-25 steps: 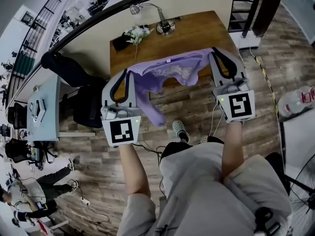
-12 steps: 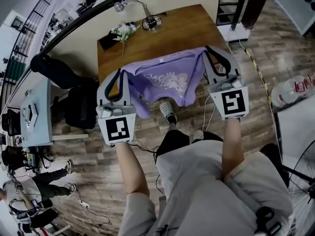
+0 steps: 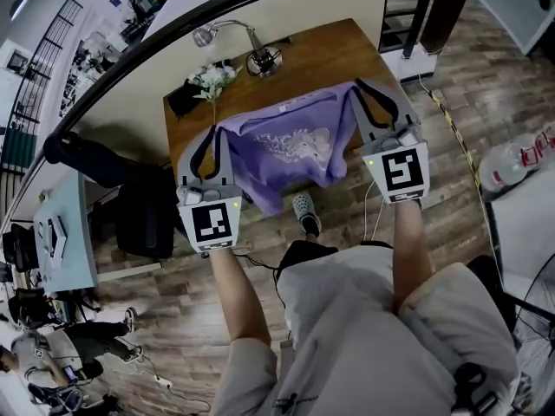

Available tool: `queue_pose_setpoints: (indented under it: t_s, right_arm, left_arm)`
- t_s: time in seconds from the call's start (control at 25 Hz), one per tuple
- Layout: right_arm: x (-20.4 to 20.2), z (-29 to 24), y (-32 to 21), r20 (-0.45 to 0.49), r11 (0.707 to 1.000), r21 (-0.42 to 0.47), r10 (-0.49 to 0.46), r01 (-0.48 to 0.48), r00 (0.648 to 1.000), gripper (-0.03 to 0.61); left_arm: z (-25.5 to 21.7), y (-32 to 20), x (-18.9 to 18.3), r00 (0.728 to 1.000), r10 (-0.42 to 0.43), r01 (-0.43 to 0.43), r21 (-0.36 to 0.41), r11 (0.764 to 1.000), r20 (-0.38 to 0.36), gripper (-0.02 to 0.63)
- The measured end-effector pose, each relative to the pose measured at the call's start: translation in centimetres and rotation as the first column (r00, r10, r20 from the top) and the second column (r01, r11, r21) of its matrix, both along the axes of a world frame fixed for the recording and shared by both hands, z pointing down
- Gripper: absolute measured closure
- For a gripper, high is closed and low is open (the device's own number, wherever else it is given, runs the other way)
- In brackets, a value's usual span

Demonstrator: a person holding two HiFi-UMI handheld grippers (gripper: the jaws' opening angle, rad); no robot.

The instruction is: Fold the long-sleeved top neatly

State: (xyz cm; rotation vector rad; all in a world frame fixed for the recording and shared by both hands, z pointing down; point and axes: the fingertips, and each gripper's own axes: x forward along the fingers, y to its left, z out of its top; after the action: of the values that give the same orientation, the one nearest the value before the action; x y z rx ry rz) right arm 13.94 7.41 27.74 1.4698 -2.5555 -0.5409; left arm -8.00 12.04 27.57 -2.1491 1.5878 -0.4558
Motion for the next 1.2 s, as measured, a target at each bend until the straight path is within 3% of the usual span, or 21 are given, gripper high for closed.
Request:
queue_pose_setpoints:
  t_s: [0.28, 0.48, 0.72, 1.0, 1.2]
  right_arm:
    - [-3.9, 0.9, -10.2, -0.018, 0.998, -0.060, 0.035, -0.036, 0.999, 0.537]
    - [-5.9, 2.4, -15.0, -0.026, 0.993, -0.101, 0.062, -0.064, 0.998, 0.537]
    - [-8.2, 4.7, -20.2, -0.045, 0.982, -0.166, 0.089, -0.095, 0.995, 0.535]
    - [-10.4, 9.1, -25.2, -0.096, 0.955, -0.287, 0.051, -0.077, 0.994, 0.535]
    - [-11.5, 13.5, -29.0, -0.086, 0.908, -0.414, 0.027, -0.060, 0.996, 0.537]
  left_arm:
    - [1.2, -10.8, -3.7, 0.999, 0.032, -0.034, -0.059, 0.998, -0.029, 0.575]
    - [3.2, -15.8, -5.8, 0.998, 0.063, -0.065, -0.114, 0.991, -0.023, 0.575]
    - [6.3, -21.0, -7.9, 0.994, 0.084, -0.094, -0.179, 0.979, -0.067, 0.575]
    - [10.9, -25.8, -10.2, 0.990, 0.102, -0.124, -0.276, 0.953, -0.093, 0.575]
    - [15.1, -29.4, -11.2, 0.985, 0.126, -0.162, -0.369, 0.915, -0.119, 0.575]
